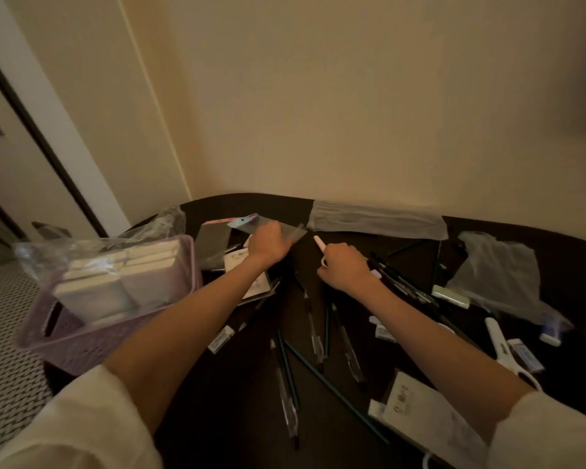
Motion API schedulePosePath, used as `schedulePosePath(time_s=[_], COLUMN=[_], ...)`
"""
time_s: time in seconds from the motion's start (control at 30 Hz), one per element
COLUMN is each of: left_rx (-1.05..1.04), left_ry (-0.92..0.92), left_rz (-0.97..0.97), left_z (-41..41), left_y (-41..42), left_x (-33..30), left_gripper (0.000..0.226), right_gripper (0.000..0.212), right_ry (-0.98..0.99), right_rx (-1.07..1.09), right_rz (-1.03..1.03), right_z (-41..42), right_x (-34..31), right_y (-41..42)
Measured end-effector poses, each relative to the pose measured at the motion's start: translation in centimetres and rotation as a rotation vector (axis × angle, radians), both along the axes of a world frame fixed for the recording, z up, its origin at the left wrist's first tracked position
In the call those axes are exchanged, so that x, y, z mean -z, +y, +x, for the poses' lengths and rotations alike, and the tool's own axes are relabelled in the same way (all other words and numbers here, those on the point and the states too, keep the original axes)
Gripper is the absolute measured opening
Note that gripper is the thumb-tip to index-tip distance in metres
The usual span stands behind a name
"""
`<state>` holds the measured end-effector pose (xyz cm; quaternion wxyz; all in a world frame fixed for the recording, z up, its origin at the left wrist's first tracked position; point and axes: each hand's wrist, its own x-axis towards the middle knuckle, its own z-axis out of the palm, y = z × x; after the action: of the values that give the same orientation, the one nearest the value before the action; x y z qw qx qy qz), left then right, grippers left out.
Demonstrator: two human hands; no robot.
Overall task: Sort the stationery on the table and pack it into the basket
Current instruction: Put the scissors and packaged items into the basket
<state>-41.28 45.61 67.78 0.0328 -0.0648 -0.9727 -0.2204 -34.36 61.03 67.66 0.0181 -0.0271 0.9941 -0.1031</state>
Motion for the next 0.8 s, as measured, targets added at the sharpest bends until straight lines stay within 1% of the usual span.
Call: schedulePosePath(time_s=[0.17,0.27,0.3,0.4,0.5,0.57,0.63,0.73,0.8], left_rx=[-0.034,-0.043,-0.050,-0.029,0.035,0.092,0.199,0.353,0.414], left_ry=[0.008,0.049,0.074,0.224,0.380,0.452,0.574,0.755,0.770], left_rz=[-0.012,0.031,0.046,0.064,0.025,0.014,0.008,-0.035,-0.095], left_z=[-0.6,-0.2,0.1,1.4,2.8,4.5,7.0,11.4,13.8], left_y=[1.2,1.2,1.0,0.5,-0.4,-1.0,-1.5,-2.1,-2.1], left_x=[0.9,1.1,1.0,-0.2,-2.1,-3.5,-4.6,-5.3,-5.4], left_gripper=[0.023,0.014,0.014,0.014,0.010,0.010,0.009,0.011,0.018], right_gripper=[0.017,0.025,0.026,0.002,0.020,0.026,0.026,0.020,0.016], right_ry=[0.032,-0.009,-0.006,0.053,0.152,0.202,0.278,0.380,0.399], right_rx=[-0.007,0.058,0.092,0.207,0.323,0.305,0.259,0.220,0.225], right_rz=[0.059,0.066,0.019,-0.255,-0.540,-0.711,-0.856,-0.932,-0.920], right_z=[-0.3,-0.6,-0.7,-0.3,0.5,2.0,4.4,8.5,10.8], right_x=[-0.2,0.1,0.0,-1.0,-2.0,-2.8,-3.5,-4.2,-4.4], right_y=[0.2,0.8,1.0,1.7,2.7,3.3,3.6,4.0,4.2])
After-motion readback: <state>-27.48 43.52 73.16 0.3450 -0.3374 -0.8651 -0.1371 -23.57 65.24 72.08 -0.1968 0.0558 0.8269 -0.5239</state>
